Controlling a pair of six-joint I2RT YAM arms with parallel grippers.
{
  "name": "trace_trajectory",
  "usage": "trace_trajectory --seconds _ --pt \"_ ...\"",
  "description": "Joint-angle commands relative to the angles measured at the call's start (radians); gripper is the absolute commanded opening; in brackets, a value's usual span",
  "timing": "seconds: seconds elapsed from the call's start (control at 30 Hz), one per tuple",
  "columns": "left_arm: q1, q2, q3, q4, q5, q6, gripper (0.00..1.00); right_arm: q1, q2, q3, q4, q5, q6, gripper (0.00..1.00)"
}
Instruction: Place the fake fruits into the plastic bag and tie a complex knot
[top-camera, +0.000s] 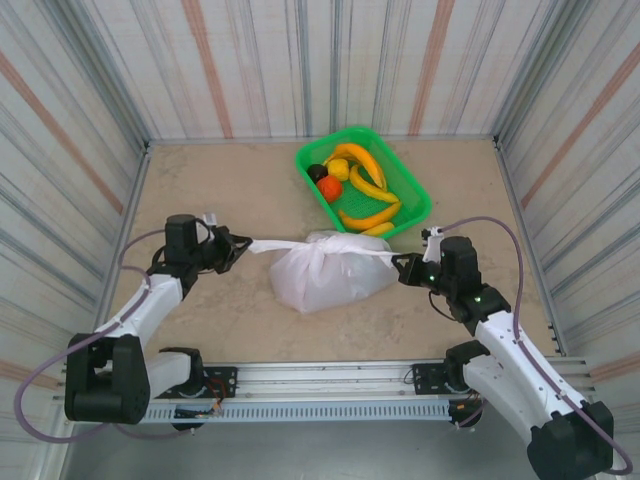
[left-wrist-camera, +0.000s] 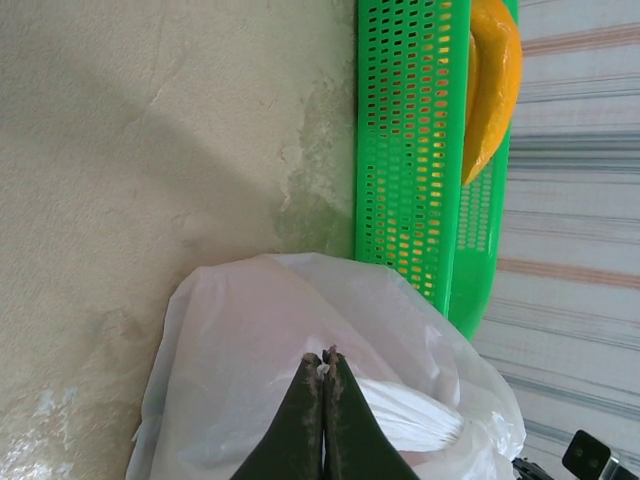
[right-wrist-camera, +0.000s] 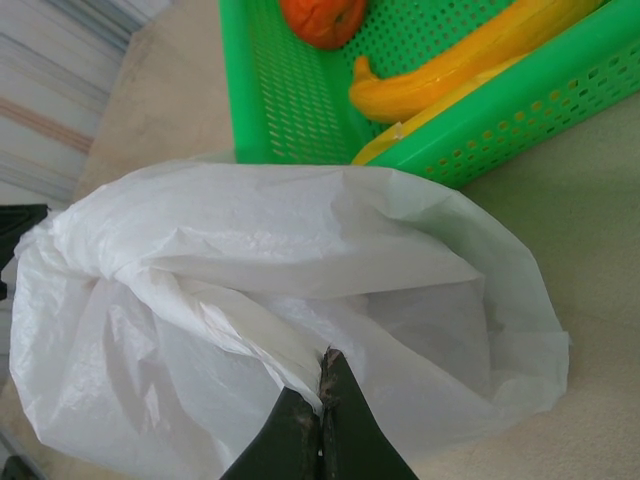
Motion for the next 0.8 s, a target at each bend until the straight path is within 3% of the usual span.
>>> trace_trajectory --seconds 0.0,0.03,0.13,0.33,0.43,0.63,0.77 --pt "0.045 -0.026 0.034 -0.009 -0.190 0.050 0.17 -0.049 -0.001 0.045 -0.027 0.076 -0.044 0.15" --pt "0.047 -0.035 0.040 -0.011 -0.179 0.056 0.28 -0.049 -0.002 0.057 -0.035 0.063 -0.061 0.27" --pt "0.067 -0.078 0.071 -0.041 -0.150 0.072 0.40 -0.049 -0.017 0.112 -0.083 0.054 -0.102 0.56" --pt "0.123 -0.218 0.164 -0.220 -0.216 0.170 0.57 -0.074 -0.039 0.256 -0.188 0.072 -0.185 0.89" --pt "0.145 -0.289 0.195 -0.277 -0.258 0.228 0.66 -0.114 -0.031 0.325 -0.214 0.079 -0.209 0.99" --pt "0.157 -0.387 0.197 -0.290 -0.315 0.408 0.86 -0.201 0.001 0.395 -0.218 0.115 -0.253 0.99" --pt "0.170 -0.423 0.204 -0.301 -0.341 0.494 0.91 -0.240 -0.002 0.372 -0.207 0.250 -0.254 0.99"
